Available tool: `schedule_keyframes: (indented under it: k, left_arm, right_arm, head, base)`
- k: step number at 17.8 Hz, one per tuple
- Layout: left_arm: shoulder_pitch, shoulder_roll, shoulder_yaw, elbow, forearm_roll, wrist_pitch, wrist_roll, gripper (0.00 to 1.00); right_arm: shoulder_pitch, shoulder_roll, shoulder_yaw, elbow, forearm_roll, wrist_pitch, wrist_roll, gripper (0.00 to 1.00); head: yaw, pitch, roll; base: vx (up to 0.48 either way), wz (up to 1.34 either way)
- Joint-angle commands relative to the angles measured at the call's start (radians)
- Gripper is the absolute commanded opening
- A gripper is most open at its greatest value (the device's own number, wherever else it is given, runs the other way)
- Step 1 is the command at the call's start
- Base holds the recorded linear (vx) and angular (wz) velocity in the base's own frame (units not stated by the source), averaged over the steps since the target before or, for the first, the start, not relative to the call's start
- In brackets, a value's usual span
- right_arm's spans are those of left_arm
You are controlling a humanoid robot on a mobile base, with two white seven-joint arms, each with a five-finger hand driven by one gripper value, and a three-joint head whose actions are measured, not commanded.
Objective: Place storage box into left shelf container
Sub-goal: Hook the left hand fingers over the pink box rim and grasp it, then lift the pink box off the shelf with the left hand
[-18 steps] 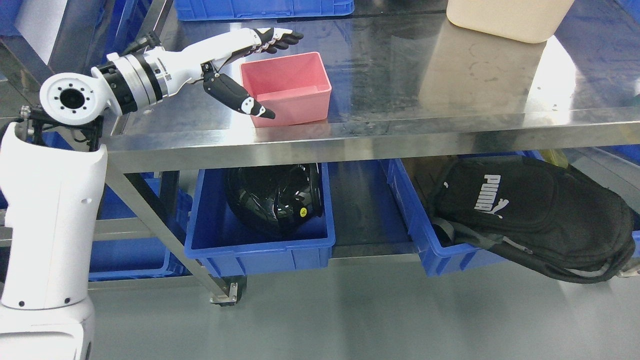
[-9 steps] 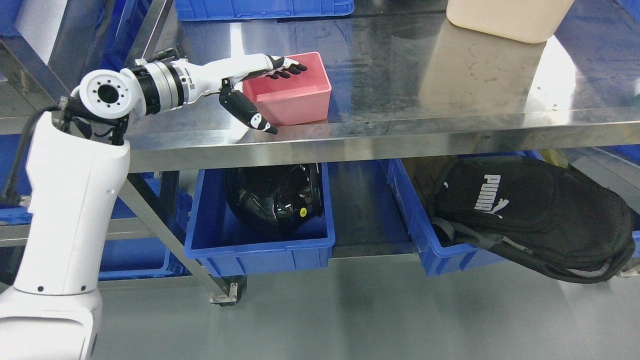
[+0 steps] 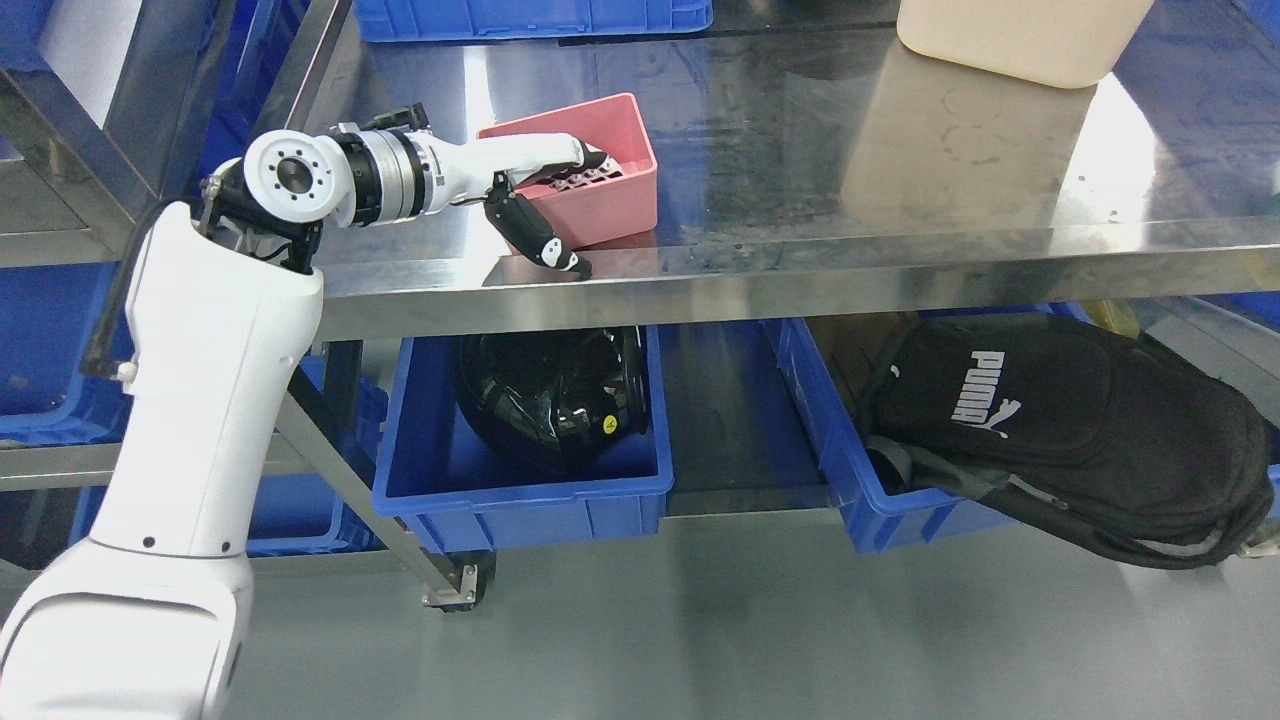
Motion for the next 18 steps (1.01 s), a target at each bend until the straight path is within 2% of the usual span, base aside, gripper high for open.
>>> schedule_keyframes:
  k: [1, 2, 3, 6, 8, 11, 13, 16, 18]
  left_arm:
    - [-0.027, -0.106, 0.094, 0.126, -0.018, -0.03, -0.005, 0.19]
    - [-0.027, -0.118, 0.134, 0.126, -0.016, -0.063, -0.006, 0.07]
    - [-0.03, -0.13, 0.195, 0.132, -0.015, -0.097, -0.008, 0.0]
    - [-0.028, -0.139, 0.355, 0.147, 0.028, -0.107, -0.008, 0.0]
    - [-0.028, -0.139, 0.409, 0.147, 0.141, -0.105, -0.005, 0.0]
    - [-0.014, -0.139, 0.432, 0.134, 0.365, -0.104, 0.014, 0.0]
    - [0.015, -0.139, 0.43, 0.089, 0.59, -0.102, 0.063, 0.0]
    - [0.131, -0.139, 0.351, -0.088, 0.844, -0.117, 0.226, 0.02]
    - [0.227, -0.139, 0.285, -0.225, 0.885, -0.189, 0.351, 0.02]
  right_arm:
    - [0.009, -0.017, -0.005, -0.017, 0.002, -0.001, 0.0, 1.0]
    - [0.009, -0.017, -0.005, -0.017, 0.002, -0.001, 0.0, 1.0]
    - [0.009, -0.017, -0.005, -0.017, 0.002, -0.001, 0.0, 1.0]
    - [0.009, -0.017, -0.005, -0.017, 0.002, -0.001, 0.0, 1.0]
    - [0.009, -0.017, -0.005, -0.017, 0.002, -0.001, 0.0, 1.0]
    - [0.009, -0.017, -0.005, -0.017, 0.002, -0.001, 0.0, 1.0]
    - [0.009, -0.017, -0.005, -0.017, 0.002, -0.001, 0.0, 1.0]
    - [0.009, -0.017, -0.005, -0.017, 0.002, -0.001, 0.0, 1.0]
    - [0.009, -0.017, -0.005, -0.017, 0.002, -0.001, 0.0, 1.0]
  head:
    - [0.0, 0.0, 0.0]
    - [0.0, 0.0, 0.0]
    - [0.0, 0.0, 0.0]
    - [0.0, 0.0, 0.0]
    - [0.0, 0.0, 0.0]
    - [0.0, 0.0, 0.0]
    - [0.0, 0.0, 0.0]
    - [0.0, 0.0, 0.0]
    - [0.0, 0.0, 0.0]
  base:
    - [0.0, 0.0]
    - [0.0, 0.0]
    - [0.001, -0.02]
    - [0.0, -0.01]
    - [0.0, 0.0]
    - [0.0, 0.0]
    - [0.0, 0.0]
    - [0.0, 0.0]
    - [0.0, 0.0]
